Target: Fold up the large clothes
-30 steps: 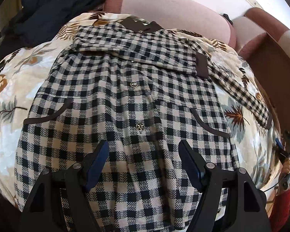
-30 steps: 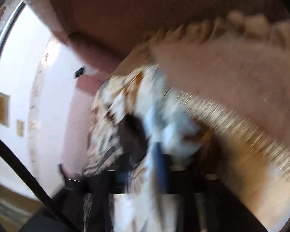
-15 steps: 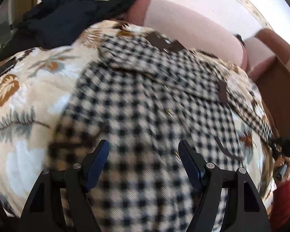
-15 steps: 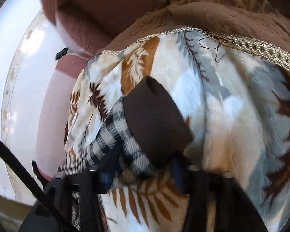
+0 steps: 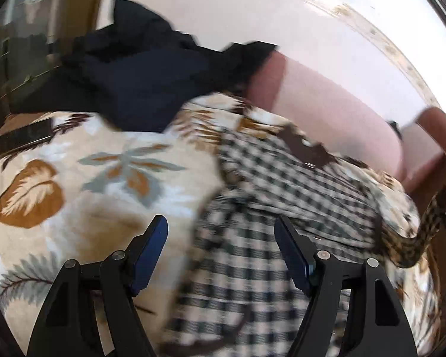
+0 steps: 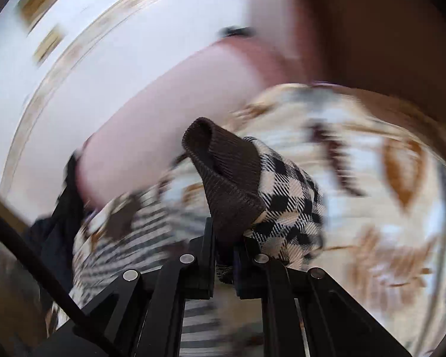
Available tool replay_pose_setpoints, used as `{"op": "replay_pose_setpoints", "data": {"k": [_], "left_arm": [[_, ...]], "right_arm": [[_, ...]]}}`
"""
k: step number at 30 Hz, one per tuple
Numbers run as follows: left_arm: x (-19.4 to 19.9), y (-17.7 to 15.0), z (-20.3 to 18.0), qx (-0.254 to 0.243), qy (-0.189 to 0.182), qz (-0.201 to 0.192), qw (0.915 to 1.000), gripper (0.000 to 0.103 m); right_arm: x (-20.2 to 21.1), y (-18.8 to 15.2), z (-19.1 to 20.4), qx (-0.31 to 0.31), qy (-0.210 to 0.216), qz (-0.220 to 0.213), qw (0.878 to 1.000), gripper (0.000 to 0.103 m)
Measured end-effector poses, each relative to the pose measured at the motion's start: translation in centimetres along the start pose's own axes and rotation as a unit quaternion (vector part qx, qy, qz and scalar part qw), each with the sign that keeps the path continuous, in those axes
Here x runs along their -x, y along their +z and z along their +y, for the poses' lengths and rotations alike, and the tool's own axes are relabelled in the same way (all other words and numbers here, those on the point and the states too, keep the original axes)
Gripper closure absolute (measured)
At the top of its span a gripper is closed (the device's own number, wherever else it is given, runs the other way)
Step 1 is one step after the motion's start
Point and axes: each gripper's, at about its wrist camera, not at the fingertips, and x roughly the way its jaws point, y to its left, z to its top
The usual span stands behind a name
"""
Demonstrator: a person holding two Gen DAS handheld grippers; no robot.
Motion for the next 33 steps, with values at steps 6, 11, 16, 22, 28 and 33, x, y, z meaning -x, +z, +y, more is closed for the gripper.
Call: {"op": "replay_pose_setpoints", "data": {"k": [6, 11, 16, 22, 28, 33], "left_arm": [[-1.4, 2.4, 4.8, 0.068, 0.024, 0.017, 0.9972, 0.030], [-0.5, 3.8, 8.1, 0.130, 0.021, -0.007, 0.9913, 0.030], [-0.1, 4.2, 9.8, 0.151, 0.032, -0.016, 0.9878, 0.030], [-0.3, 4.4, 10.5, 0.163, 0.035, -0.016, 0.9859, 0.030], [-0.9, 4.1, 9.4, 0.145, 0.026, -0.011, 0.9890, 0.030], [-2.1, 3.6, 6.1, 0.103, -0.019, 0.010, 0.9945, 0.030]], "right_arm": [[-8.0, -4.6, 15.1, 0.099, 0.051, 0.061, 0.992, 0.093], [-14.1, -10.9, 24.7, 0.172, 0.071, 0.115, 0.976, 0.093], [-17.8, -16.2, 29.8, 0.232, 0.089, 0.161, 0.955, 0.093], [-20.6, -20.8, 32.7, 0.301, 0.121, 0.218, 0.920, 0.084], [-16.7, -19.6, 31.9, 0.290, 0.168, 0.208, 0.919, 0.067], [-12.1, -13.3, 25.1, 0.254, 0.117, 0.140, 0.950, 0.067]]}}
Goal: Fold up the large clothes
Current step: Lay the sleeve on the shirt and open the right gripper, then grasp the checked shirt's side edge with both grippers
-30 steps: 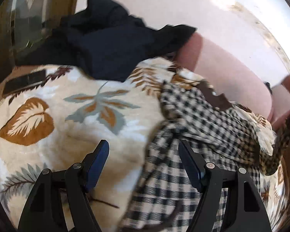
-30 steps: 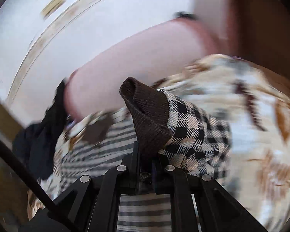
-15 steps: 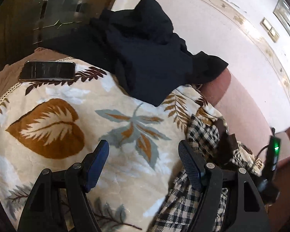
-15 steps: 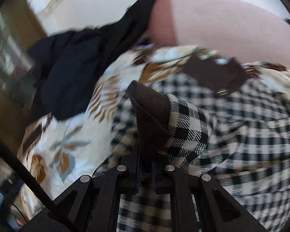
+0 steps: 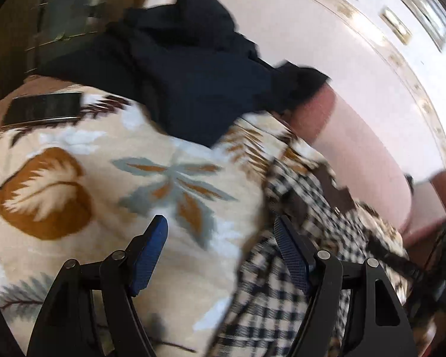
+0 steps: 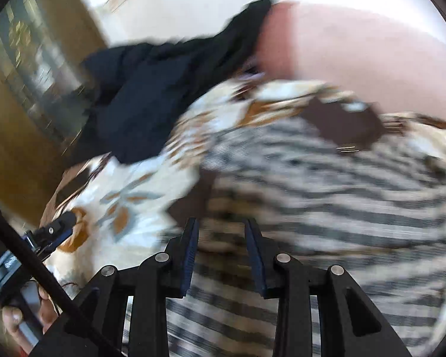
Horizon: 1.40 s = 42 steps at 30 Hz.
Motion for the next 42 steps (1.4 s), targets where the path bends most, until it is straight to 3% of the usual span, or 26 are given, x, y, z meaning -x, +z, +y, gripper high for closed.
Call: {"op": "replay_pose_setpoints", "data": {"k": [4, 9, 12, 14, 16, 17, 19, 21, 24, 26, 31, 33, 34, 37, 40, 42], "left_arm": [[-1.1, -1.2, -3.8, -0.042, -0.045, 0.026, 0.9978, 0.030], [-4.6, -1.4, -10.4, -0.102, -0.069, 0.036, 0.9917, 0.030], [-7.9, -1.0, -13.1, -0.138, -0.046, 0.047, 0.9882, 0.030], [-11.1, -1.0, -13.8, -0.150, -0.007, 0.072, 0.9860, 0.032], [-14.3, -1.3, -13.2, -0.154, 0.045, 0.101, 0.9819, 0.046], [-15.4, -1.5, -12.7, -0.154, 0.062, 0.112, 0.9796, 0.047], [-16.7, -1.8, -11.2, -0.145, 0.068, 0.126, 0.9790, 0.045], [-16.5, -1.9, -10.9, -0.150, 0.058, 0.108, 0.9811, 0.045], [-16.4, -2.3, -11.9, -0.182, 0.078, 0.106, 0.9744, 0.045], [-15.7, -2.1, -12.2, -0.184, 0.079, 0.110, 0.9736, 0.045], [-11.3, -1.7, -11.2, -0.154, 0.043, 0.092, 0.9828, 0.045], [-10.2, -2.3, -11.5, -0.165, 0.038, 0.083, 0.9821, 0.045], [-10.3, -2.6, -11.9, -0.172, 0.036, 0.083, 0.9809, 0.044], [-11.0, -4.2, -12.2, -0.187, 0.039, 0.099, 0.9766, 0.043], [-12.1, -6.2, -11.5, -0.194, 0.064, 0.126, 0.9709, 0.042], [-11.8, -6.8, -11.2, -0.202, 0.065, 0.122, 0.9695, 0.042]], "right_arm": [[3.6, -0.7, -9.6, -0.066, -0.083, -0.015, 0.994, 0.070], [4.4, -1.2, -16.4, -0.122, -0.089, -0.009, 0.988, 0.071], [2.7, -1.2, -18.7, -0.129, -0.091, 0.009, 0.987, 0.070], [1.8, -1.1, -19.7, -0.123, -0.111, 0.017, 0.986, 0.071], [0.7, -1.2, -20.9, -0.122, -0.149, 0.030, 0.981, 0.071], [0.1, -1.3, -21.7, -0.122, -0.175, 0.039, 0.976, 0.071], [-0.6, -1.7, -23.0, -0.132, -0.181, 0.047, 0.973, 0.065], [-0.9, -2.2, -24.1, -0.145, -0.181, 0.046, 0.972, 0.053], [-1.1, -2.4, -24.8, -0.153, -0.193, 0.043, 0.968, 0.038], [-0.7, -2.3, -25.1, -0.167, -0.192, 0.036, 0.966, 0.037], [3.8, -1.7, -22.1, -0.140, -0.219, -0.037, 0.965, 0.045], [5.1, -1.3, -20.0, -0.118, -0.203, -0.056, 0.970, 0.059], [5.4, -1.2, -18.8, -0.111, -0.178, -0.057, 0.976, 0.060], [3.9, -1.2, -16.8, -0.097, -0.109, -0.030, 0.989, 0.061], [0.8, -2.7, -15.8, -0.078, -0.105, 0.024, 0.991, 0.061], [-0.9, -4.7, -16.5, -0.091, -0.115, 0.065, 0.987, 0.063]]}}
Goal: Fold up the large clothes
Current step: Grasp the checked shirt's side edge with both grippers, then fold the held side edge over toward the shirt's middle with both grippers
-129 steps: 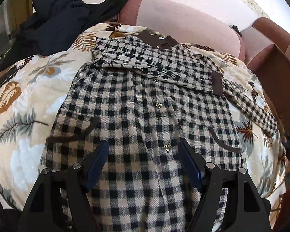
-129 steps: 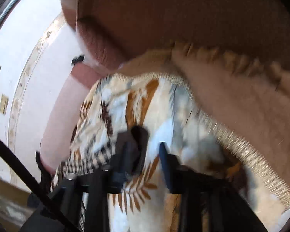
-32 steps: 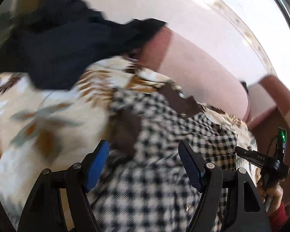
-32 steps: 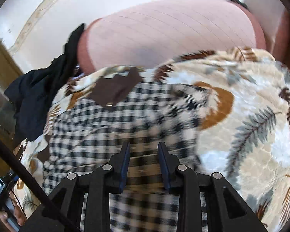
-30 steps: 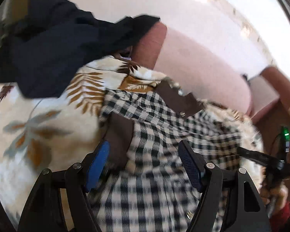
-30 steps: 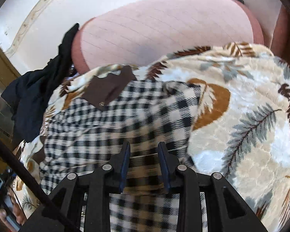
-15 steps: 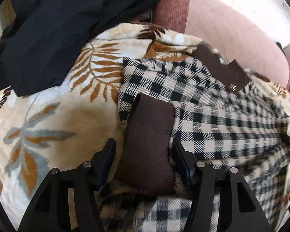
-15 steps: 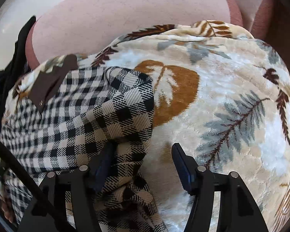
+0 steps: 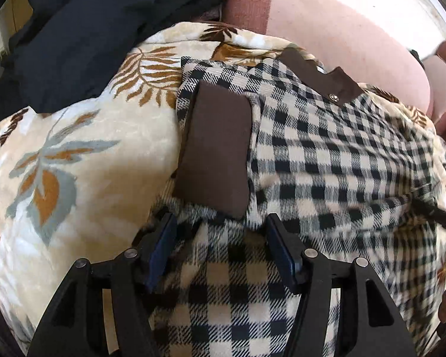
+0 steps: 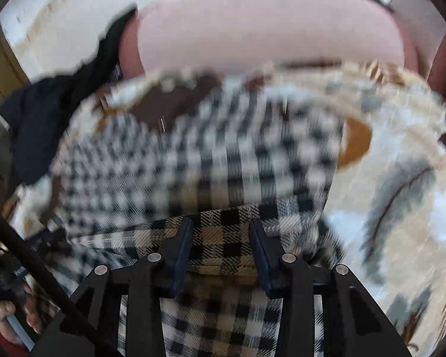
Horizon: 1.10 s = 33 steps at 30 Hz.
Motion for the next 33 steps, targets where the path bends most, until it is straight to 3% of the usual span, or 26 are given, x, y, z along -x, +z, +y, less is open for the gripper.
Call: {"op": "replay_pose_setpoints", "data": {"k": [4, 9, 12, 15, 18, 21, 24, 27, 33], "left_arm": [[2.3, -1.1, 0.9, 0.004, -0.014, 0.012, 0.9998, 0.042], [6.6, -3.9, 4.8, 0.048, -0.053, -0.003, 0.9974, 0.036], [7.4, -6.1, 7.4, 0.083, -0.060, 0.002, 0.9948, 0.035], [7.4, -8.6, 9.9, 0.127, -0.102, 0.024, 0.9864, 0.035], [7.7, -10.3, 10.3, 0.140, -0.157, 0.030, 0.9772, 0.034], [8.0, -11.8, 9.6, 0.139, -0.222, 0.046, 0.9640, 0.034], [8.6, -13.9, 9.0, 0.141, -0.245, 0.040, 0.9584, 0.034], [9.2, -15.3, 8.3, 0.141, -0.271, 0.046, 0.9511, 0.034], [11.0, -18.4, 7.5, 0.134, -0.275, 0.043, 0.9512, 0.047]], "right_arm": [[0.9, -2.3, -1.1, -0.009, 0.013, -0.003, 1.000, 0.065], [6.0, -5.3, -4.0, -0.044, 0.015, -0.028, 0.999, 0.057], [8.8, -8.0, -8.1, -0.080, 0.003, -0.038, 0.996, 0.051], [9.9, -10.9, -12.8, -0.138, 0.019, -0.026, 0.990, 0.048], [9.4, -13.9, -16.7, -0.208, 0.090, 0.001, 0.974, 0.048], [9.0, -17.2, -18.2, -0.255, 0.213, 0.008, 0.943, 0.048], [8.3, -19.3, -17.6, -0.275, 0.301, 0.022, 0.913, 0.048], [8.8, -20.7, -15.5, -0.244, 0.311, 0.021, 0.918, 0.048], [10.0, -23.2, -13.2, -0.211, 0.325, 0.019, 0.922, 0.047]]}}
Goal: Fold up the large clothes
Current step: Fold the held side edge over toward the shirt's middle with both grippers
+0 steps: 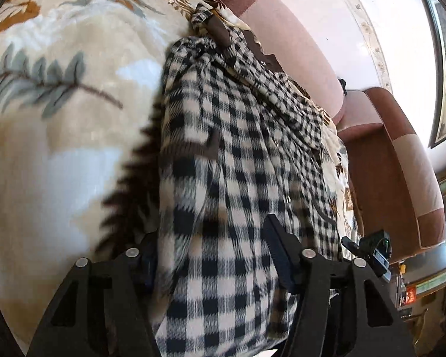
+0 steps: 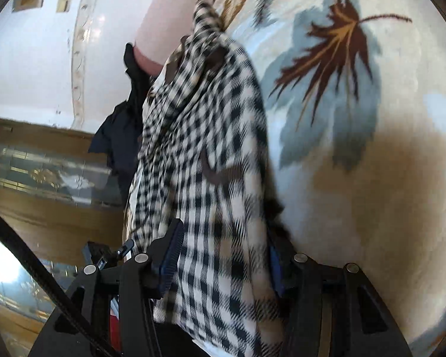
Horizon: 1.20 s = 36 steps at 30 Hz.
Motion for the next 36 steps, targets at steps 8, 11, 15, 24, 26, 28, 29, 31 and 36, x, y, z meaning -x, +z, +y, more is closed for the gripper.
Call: {"op": "replay_pose_setpoints", "data": {"k": [8, 11, 15, 24, 26, 28, 29, 31, 36], "left_arm": [[1.4, -2.9, 0.2, 0.003, -0.007, -0.019, 0.9998, 0.048], [1.7, -4.1, 0.2, -0.003, -0.006, -0.030, 0.9995, 0.048], [1.7, -4.8, -0.2, -0.017, 0.003, -0.040, 0.9990, 0.046], [1.2, -5.1, -2.2, -0.025, 0.077, -0.041, 0.9959, 0.084], [1.2, -4.9, -2.0, -0.014, 0.076, -0.025, 0.9967, 0.096], [2.4, -4.8, -1.9, -0.005, 0.067, -0.036, 0.9971, 0.097], [3.1, -4.8, -1.9, -0.002, 0.062, -0.041, 0.9972, 0.097], [4.3, -5.0, -1.9, 0.005, 0.048, -0.048, 0.9977, 0.097], [6.5, -7.1, -1.9, 0.008, 0.029, -0.045, 0.9985, 0.097]], "right_arm": [[0.2, -4.0, 0.6, 0.028, 0.006, -0.018, 0.999, 0.047], [0.2, -4.4, 0.6, 0.028, 0.010, -0.023, 0.999, 0.047], [0.1, -5.0, 0.7, 0.029, 0.009, -0.025, 0.999, 0.047], [-0.4, -5.5, 2.4, 0.058, -0.101, -0.043, 0.992, 0.087], [-0.1, -5.4, 2.4, 0.049, -0.099, -0.040, 0.993, 0.093], [0.3, -5.3, 2.6, 0.046, -0.090, -0.038, 0.994, 0.096], [0.6, -5.4, 2.8, 0.047, -0.084, -0.036, 0.995, 0.097], [1.0, -5.8, 3.3, 0.052, -0.076, -0.032, 0.995, 0.097], [2.2, -7.7, 4.4, 0.071, -0.061, -0.021, 0.995, 0.097]]}}
